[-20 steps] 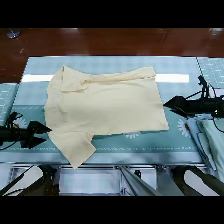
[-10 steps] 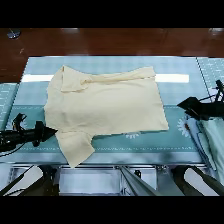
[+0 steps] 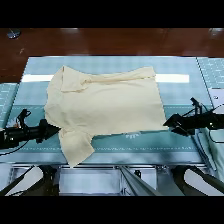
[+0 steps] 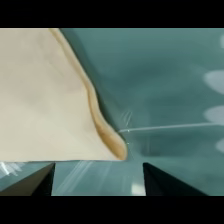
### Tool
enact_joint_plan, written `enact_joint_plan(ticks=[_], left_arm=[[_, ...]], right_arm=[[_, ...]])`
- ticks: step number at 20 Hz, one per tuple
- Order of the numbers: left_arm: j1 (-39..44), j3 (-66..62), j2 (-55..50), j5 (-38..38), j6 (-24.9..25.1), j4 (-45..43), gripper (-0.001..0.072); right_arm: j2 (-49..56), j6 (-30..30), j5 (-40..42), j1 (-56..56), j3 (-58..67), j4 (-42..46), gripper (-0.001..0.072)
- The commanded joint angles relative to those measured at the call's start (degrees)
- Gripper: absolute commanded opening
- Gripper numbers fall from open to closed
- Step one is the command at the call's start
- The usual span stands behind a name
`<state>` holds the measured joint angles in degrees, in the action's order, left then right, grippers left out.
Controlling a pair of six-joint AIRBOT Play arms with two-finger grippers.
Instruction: Fold the shirts.
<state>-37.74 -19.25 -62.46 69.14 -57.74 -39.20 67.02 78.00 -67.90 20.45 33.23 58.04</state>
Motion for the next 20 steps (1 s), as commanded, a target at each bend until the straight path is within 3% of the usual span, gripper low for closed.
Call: enact_joint_plan(ticks=[1,4,5,7,10,13,17,20], left_arm=[[0.57,-0.07,0.04,-0.20,0.24,0.28,0.0023],[0.70,-0.07,0.04,-0.28,0.26,0.31,0.0023],[1.03,-0.09,0.07,-0.59,0.26,0.33,0.0023],[1.77,-0.57,0.07,-1.03,0.28,2.80,0.0023],[2.75,-8.22,1.20,1.64,0.28,12.33,0.0023],[4.74,-25.70,5.31,1.64,0.24,23.12,0.0022],[6.80,-52.22,10.58,-4.92,0.02,22.88,0.0021],[6.69,-64.63,16.41,-11.58,-3.10,15.45,0.0021]], right_arm=[[4.85,-0.63,4.17,-4.39,0.22,-4.31,0.0623],[7.76,-0.96,9.25,-6.84,2.71,-9.68,0.0616],[8.83,-0.94,10.19,-8.31,3.65,-10.25,0.0555],[10.10,-3.02,9.92,-11.30,6.60,-10.36,0.0027],[10.05,-3.21,4.50,-11.78,19.52,-9.07,0.0023],[10.01,0.50,-3.04,-11.63,43.50,-5.09,0.0022],[8.90,3.39,-7.58,-11.63,75.17,-1.29,0.0023],[2.12,3.34,-6.86,-11.63,85.96,0.35,0.0022]])
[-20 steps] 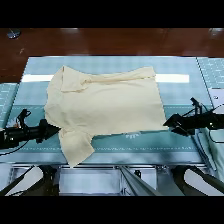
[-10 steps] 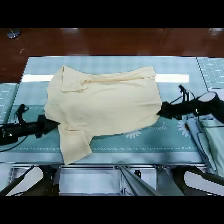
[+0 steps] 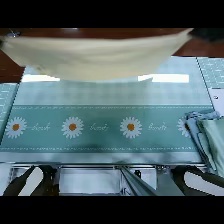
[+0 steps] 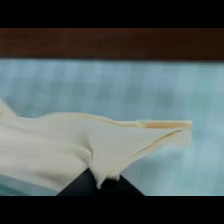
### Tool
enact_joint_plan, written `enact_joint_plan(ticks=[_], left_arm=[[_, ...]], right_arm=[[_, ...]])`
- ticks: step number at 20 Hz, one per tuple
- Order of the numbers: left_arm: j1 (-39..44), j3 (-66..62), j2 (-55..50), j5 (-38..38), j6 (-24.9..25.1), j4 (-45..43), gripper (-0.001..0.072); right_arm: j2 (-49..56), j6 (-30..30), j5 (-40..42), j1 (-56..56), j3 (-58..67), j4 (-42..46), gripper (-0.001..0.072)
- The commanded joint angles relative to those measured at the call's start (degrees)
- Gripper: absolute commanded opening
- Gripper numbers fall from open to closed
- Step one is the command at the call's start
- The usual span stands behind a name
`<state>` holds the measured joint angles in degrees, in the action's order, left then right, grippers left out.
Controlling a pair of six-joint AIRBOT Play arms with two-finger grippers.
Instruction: Fold the shirts.
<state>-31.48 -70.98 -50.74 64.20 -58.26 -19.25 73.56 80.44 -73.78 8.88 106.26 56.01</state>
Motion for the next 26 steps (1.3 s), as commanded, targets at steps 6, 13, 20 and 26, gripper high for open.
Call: enact_joint_plan(ticks=[6,13,20,26], left_arm=[[0.44,-17.64,19.69,-14.69,-7.69,-28.96,0.0021],[0.81,-17.62,26.91,-7.54,-10.23,-40.35,0.0021],[6.19,-3.34,21.73,-2.36,-9.29,-32.87,0.0022],[18.84,5.51,-1.46,-12.26,-6.43,-34.29,0.0021]], right_arm=[[-23.45,2.23,-1.25,-0.07,12.92,15.58,0.0023],[-31.58,5.97,-13.79,-0.07,12.57,19.10,0.0023],[-30.62,3.80,-13.64,-0.07,-14.51,11.04,0.0023],[-14.12,1.01,4.11,-0.07,-30.53,9.64,0.0022]])
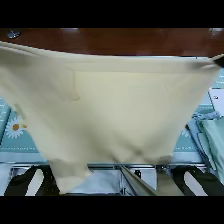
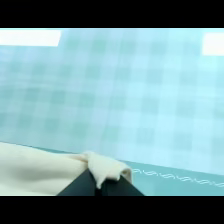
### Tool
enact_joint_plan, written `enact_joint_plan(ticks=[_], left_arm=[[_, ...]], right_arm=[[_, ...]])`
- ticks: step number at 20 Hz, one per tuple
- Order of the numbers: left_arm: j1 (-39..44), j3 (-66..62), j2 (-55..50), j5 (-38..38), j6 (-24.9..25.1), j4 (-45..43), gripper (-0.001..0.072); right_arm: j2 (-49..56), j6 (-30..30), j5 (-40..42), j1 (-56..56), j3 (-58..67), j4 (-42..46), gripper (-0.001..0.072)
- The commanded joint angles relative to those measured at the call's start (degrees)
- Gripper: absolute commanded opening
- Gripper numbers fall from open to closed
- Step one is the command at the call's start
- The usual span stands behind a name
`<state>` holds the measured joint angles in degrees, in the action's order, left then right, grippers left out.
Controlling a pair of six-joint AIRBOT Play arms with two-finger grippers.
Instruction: Fold the shirts.
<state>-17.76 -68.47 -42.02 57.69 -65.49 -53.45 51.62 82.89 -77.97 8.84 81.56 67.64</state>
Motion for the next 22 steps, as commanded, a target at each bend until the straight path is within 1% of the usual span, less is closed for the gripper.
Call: enact_joint_plan(ticks=[1,3,5,6,8,10,11,14,15,17,18,20,22], left_arm=[[6.69,2.82,-14.78,-9.31,-0.81,-0.09,0.0021],[9.27,1.77,-22.91,-16.26,-4.39,-0.07,0.0021],[11.72,-0.26,-30.38,-21.27,-4.24,-0.37,0.0022],[12.46,-1.40,-33.70,-22.23,-4.57,-0.33,0.0021],[13.49,-3.43,-39.15,-22.05,-9.20,-0.31,0.0022],[14.36,-3.58,-41.90,-20.87,-12.35,-0.31,0.0023],[14.56,-3.58,-42.45,-19.26,-12.79,-0.33,0.0023],[13.00,-4.11,-41.57,-12.90,-12.59,-0.37,0.0023],[11.72,-4.61,-41.05,-9.03,-12.59,-0.33,0.0023],[9.35,-5.09,-41.22,0.24,-12.39,-0.70,0.0023],[8.81,-4.94,-41.86,3.93,-11.37,-1.99,0.0023],[8.61,-4.70,-44.15,9.81,-11.15,-7.82,0.0023],[8.74,-4.72,-47.39,14.27,-11.13,-9.64,0.0023]], right_arm=[[12.41,-2.69,11.06,-0.02,-5.79,-4.46,0.0023],[21.24,-3.74,16.83,-0.02,-4.57,-8.55,0.0023],[30.08,-3.37,22.12,-0.02,-0.68,-10.38,0.0023],[34.71,-1.97,23.32,-0.02,2.54,-10.84,0.0022],[42.64,-1.25,21.99,-0.02,9.11,-12.66,0.0023],[47.84,-1.25,18.82,-0.02,13.22,-15.52,0.0023],[49.07,-1.40,16.87,-0.02,14.05,-16.65,0.0023],[48.70,-3.82,9.94,0.70,14.08,-16.13,0.0023],[48.26,-4.70,6.01,1.51,14.08,-15.74,0.0023],[48.22,-4.55,-1.55,2.71,13.75,-13.94,0.0023],[48.22,-4.55,-3.37,2.78,12.61,-12.55,0.0023],[48.22,-4.52,-3.93,2.36,8.41,-9.66,0.0023],[48.22,-4.59,-2.29,1.62,3.48,-9.40,0.0023]])
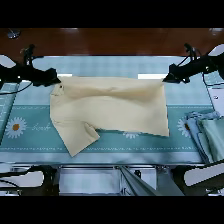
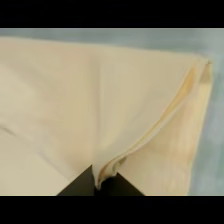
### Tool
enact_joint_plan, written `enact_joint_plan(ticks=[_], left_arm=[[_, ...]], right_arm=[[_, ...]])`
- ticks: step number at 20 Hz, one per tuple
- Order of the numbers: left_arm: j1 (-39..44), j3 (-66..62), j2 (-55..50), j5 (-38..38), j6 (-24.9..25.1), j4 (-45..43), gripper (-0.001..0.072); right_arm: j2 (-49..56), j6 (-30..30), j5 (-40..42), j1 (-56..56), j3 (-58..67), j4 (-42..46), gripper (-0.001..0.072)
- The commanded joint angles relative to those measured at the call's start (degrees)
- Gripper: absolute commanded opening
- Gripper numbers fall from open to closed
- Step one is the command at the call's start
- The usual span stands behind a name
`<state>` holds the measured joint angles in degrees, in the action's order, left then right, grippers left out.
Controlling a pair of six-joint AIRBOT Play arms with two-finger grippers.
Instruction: Fold the shirts.
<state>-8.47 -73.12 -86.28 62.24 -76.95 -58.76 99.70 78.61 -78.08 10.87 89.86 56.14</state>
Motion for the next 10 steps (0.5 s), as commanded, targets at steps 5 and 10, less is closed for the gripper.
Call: enact_joint_plan(ticks=[5,10], left_arm=[[-1.18,-1.66,-6.38,16.85,-4.20,-9.55,0.0701],[-7.76,1.55,1.88,21.35,-4.72,-14.75,0.0701]], right_arm=[[-1.03,3.50,-4.72,1.29,-5.49,5.99,0.0619],[-12.41,2.86,-4.22,9.25,-9.90,13.90,0.0615]])
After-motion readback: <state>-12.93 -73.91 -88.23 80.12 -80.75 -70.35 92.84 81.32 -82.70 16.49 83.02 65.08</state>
